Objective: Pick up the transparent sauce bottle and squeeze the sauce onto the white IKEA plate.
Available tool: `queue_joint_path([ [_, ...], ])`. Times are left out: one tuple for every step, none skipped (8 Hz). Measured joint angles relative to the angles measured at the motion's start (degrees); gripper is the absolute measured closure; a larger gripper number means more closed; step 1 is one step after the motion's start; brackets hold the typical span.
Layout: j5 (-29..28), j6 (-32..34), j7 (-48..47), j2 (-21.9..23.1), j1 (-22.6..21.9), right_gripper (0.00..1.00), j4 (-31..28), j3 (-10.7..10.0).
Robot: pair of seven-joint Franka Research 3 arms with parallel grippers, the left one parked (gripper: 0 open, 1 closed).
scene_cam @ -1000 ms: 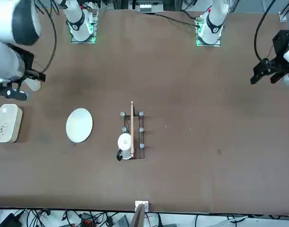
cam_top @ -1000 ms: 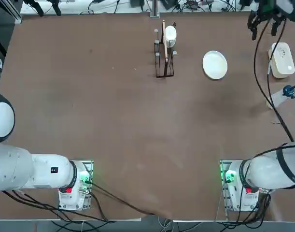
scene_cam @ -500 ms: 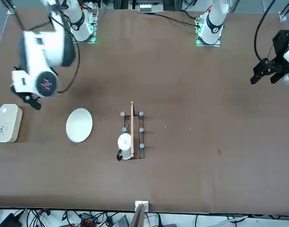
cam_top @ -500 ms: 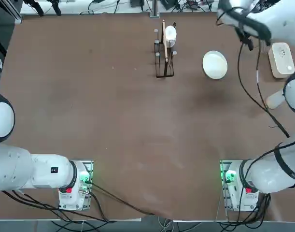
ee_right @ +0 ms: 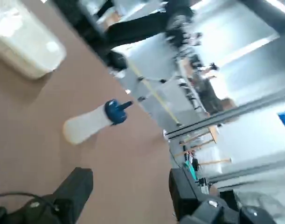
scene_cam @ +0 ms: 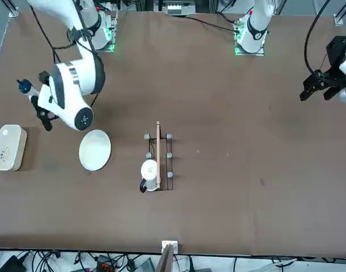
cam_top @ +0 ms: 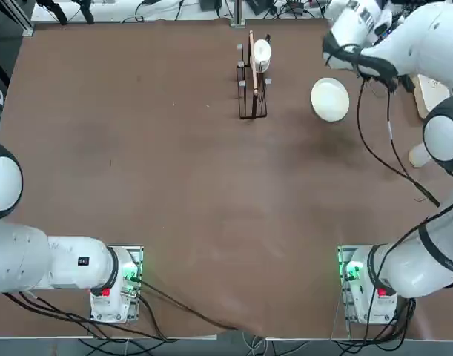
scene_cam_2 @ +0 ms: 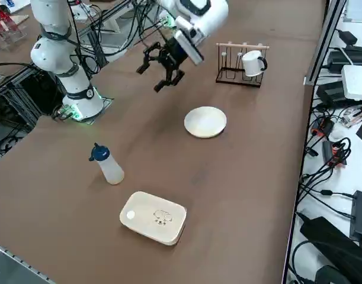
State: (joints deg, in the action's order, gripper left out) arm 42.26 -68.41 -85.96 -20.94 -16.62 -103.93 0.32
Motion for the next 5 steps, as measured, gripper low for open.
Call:
queue_joint_path([
  [1.26,0.08,-7.62,-1.15,0.41,0.01,-1.49,-0.54],
  [3.03,0.10,-15.63,-3.13,1.45,0.01,-2.21,-0.92],
  [4.61,0.04,-23.74,-5.96,2.92,0.01,-2.52,-1.25],
  [6.62,-0.20,-31.81,-9.34,4.81,0.01,-2.66,-1.43],
  [8.35,-1.56,-38.73,-12.81,6.76,0.01,-2.71,-1.54],
])
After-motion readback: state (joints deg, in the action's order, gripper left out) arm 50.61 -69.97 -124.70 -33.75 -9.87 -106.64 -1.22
